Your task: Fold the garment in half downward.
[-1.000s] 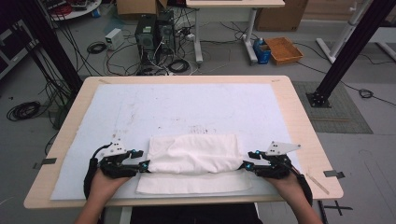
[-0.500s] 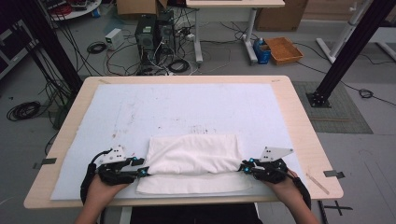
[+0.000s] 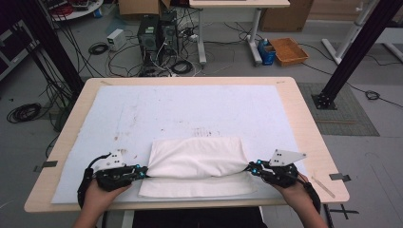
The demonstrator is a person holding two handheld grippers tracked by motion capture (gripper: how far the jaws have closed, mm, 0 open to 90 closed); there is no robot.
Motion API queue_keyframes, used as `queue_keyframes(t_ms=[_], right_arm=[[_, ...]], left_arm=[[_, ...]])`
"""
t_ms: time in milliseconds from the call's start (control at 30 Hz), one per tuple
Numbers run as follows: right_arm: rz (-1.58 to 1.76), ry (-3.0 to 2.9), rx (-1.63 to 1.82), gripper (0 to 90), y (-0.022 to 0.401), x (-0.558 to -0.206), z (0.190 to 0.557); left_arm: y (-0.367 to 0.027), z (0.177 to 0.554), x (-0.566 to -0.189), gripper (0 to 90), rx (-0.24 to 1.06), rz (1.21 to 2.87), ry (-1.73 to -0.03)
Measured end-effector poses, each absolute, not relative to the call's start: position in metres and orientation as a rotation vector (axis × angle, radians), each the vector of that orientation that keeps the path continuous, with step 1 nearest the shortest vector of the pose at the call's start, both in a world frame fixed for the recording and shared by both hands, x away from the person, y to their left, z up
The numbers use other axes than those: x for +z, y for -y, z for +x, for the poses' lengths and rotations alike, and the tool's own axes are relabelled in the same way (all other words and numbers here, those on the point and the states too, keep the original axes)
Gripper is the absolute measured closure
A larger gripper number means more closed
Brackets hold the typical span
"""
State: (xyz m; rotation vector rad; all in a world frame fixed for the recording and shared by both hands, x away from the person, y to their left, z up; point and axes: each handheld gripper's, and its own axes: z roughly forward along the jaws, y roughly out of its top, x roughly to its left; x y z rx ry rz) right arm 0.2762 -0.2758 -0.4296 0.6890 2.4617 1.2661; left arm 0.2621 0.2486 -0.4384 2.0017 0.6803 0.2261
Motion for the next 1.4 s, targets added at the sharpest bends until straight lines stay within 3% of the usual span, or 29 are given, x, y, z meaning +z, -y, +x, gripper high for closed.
queue_keyframes(t_ms=[567,600,633,700,800,933,1067,1400], right_arm=[[0.702,-2.468,1.297,85.7,0.299,-0.435,0.228],[0.709,-2.48,1.296,83.9,0.298,-0.438,0.228],[0.72,-2.49,1.287,79.5,0.297,-0.441,0.229],[0.754,-2.493,1.292,62.5,0.297,-0.442,0.233],[0.797,-2.446,1.342,49.3,0.301,-0.437,0.236],[0.829,-2.397,1.378,38.6,0.303,-0.431,0.243],[0.838,-2.389,1.378,32.2,0.298,-0.427,0.256],[0.881,-2.363,1.368,30.7,0.277,-0.417,0.307]], left_arm=[[-0.253,0.234,-0.442,86.7,0.117,2.002,-0.641],[-0.252,0.236,-0.444,85.1,0.117,2.008,-0.654],[-0.252,0.237,-0.446,79.0,0.123,2.008,-0.679],[-0.252,0.241,-0.447,61.3,0.12,1.998,-0.714],[-0.252,0.244,-0.444,44.0,0.172,1.965,-0.744],[-0.254,0.251,-0.439,35.2,0.21,1.915,-0.772],[-0.253,0.262,-0.435,31.8,0.238,1.896,-0.79],[-0.241,0.31,-0.427,29.4,0.304,1.946,-0.845]])
